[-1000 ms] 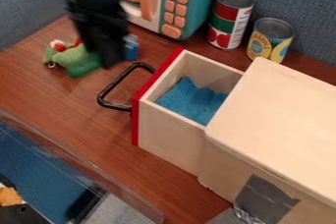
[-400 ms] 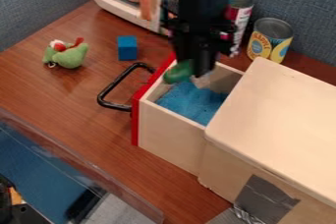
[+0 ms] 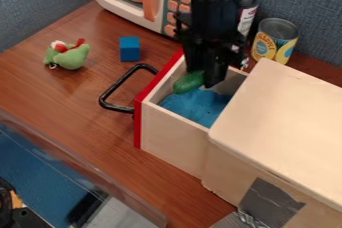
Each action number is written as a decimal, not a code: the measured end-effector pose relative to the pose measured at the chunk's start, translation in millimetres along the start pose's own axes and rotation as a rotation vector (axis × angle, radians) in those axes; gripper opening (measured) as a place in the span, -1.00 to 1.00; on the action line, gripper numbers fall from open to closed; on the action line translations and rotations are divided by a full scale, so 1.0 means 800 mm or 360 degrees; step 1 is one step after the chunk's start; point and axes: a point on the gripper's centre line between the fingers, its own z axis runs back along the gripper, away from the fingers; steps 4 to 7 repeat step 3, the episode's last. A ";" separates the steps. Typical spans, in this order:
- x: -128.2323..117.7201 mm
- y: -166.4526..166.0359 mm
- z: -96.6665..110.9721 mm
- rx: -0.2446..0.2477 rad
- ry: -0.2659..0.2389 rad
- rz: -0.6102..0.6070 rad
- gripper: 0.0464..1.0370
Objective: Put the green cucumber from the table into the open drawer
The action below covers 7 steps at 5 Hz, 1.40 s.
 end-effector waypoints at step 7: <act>-0.032 0.025 0.114 0.0098 0.0009 -0.0058 0.93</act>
